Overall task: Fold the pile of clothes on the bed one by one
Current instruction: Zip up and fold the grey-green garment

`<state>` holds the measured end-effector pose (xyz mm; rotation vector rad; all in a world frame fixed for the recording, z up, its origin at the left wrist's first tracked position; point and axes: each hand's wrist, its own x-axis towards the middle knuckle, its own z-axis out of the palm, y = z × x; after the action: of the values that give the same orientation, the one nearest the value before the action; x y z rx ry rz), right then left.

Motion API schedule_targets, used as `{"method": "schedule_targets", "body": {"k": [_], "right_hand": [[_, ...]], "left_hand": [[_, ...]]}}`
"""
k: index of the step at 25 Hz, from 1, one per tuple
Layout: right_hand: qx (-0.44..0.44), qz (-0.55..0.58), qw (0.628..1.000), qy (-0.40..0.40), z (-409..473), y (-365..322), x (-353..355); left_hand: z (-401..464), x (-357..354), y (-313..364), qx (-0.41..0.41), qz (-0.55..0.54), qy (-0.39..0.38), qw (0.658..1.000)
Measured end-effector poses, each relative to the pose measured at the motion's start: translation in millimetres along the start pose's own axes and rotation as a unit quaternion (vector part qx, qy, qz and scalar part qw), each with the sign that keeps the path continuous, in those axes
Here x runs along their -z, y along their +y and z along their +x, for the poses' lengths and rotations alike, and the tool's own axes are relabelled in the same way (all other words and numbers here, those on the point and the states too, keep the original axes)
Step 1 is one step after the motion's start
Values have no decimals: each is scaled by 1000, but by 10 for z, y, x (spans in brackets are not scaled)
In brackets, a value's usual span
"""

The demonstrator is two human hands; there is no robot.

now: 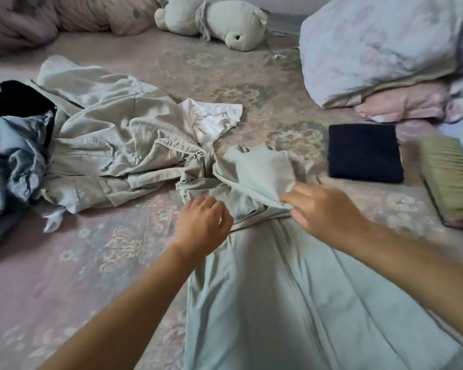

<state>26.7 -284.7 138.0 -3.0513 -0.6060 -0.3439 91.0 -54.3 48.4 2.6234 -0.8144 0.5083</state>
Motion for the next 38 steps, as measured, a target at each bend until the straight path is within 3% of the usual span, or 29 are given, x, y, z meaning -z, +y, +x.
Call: {"method": "schedule_targets", "body": {"k": [3,4,7,12,16,20,22,26,31,36,38], "right_hand": [[-86,94,964,-234,-419,-268,-214],[-123,143,953,-237,-409,-222,-243],[-249,194,943,-106,-87,91,-354],[-399,257,874,-105,488,549,-713],[-444,215,860,-132,803,734,-888],[-469,217,843,-146,955,786,-768],[-463,287,831,-117,1040,783,-562],[-482,438,758,-41,1238,770,-89],[-440,495,749,2,1446,639,384],[-332,378,863,54,1562,572,702],[-311,338,883,92,1589,622,787]], "left_hand": [[-260,49,38,49,-20,17,998],[-297,38,94,53,-27,6,998],[-271,-29,267,62,-68,0,996],[39,-126,469,203,-194,-32,959],[58,-179,609,162,-186,-5,969],[29,-165,584,185,-175,-20,967],[34,-133,542,179,-168,-14,969],[62,-46,517,149,-149,-14,977],[106,20,548,223,-219,-71,947],[200,107,489,233,-260,-76,934],[218,111,465,227,-252,-80,937]]}}
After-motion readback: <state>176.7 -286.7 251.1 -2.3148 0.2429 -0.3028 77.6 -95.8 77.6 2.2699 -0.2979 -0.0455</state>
